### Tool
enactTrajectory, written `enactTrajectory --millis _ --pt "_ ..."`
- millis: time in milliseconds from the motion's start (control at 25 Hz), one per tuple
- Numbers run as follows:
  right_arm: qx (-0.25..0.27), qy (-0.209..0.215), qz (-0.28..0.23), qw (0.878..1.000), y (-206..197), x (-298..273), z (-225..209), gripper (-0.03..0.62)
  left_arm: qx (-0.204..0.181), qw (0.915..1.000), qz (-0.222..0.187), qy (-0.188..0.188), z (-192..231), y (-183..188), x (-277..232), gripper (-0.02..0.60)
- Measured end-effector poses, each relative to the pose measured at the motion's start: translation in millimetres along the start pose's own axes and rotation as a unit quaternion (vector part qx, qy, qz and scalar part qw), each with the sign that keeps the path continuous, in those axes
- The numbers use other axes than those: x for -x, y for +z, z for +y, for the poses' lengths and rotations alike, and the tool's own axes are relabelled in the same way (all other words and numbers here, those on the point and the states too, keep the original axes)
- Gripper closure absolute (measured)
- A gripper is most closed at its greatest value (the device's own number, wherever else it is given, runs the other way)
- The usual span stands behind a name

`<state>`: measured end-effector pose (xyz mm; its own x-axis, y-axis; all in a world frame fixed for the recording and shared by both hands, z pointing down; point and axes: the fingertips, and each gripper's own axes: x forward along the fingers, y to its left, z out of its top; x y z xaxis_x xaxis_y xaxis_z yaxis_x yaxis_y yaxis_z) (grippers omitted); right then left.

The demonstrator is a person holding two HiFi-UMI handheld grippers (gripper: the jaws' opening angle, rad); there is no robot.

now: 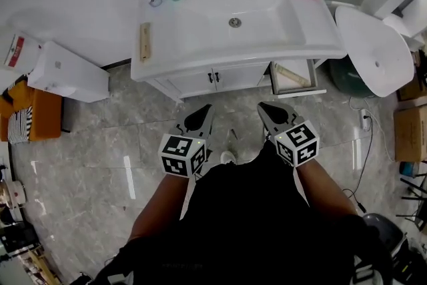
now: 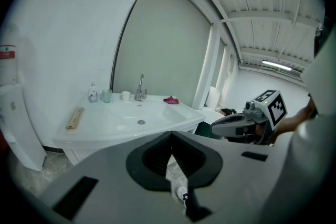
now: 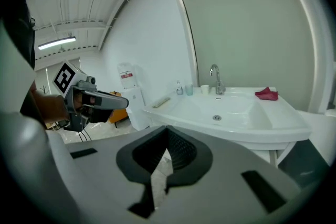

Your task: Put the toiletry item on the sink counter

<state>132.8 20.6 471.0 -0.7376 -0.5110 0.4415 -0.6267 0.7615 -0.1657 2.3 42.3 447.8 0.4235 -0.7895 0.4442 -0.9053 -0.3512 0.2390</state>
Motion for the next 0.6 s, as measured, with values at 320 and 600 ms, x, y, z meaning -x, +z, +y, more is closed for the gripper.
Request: enactTrajectory --millis 320,600 --pt "0.022 0.036 -0.01 0.999 22.0 -34.9 48.1 0.591 0.018 0.9987 -0.006 0.048 47.4 -13.1 48.8 0.577" --pt "0.028 0.075 -0.011 0.997 34.6 -66.3 68.2 0.59 0.032 0.995 -0.024 0.092 78.0 -9.6 70.2 0.577"
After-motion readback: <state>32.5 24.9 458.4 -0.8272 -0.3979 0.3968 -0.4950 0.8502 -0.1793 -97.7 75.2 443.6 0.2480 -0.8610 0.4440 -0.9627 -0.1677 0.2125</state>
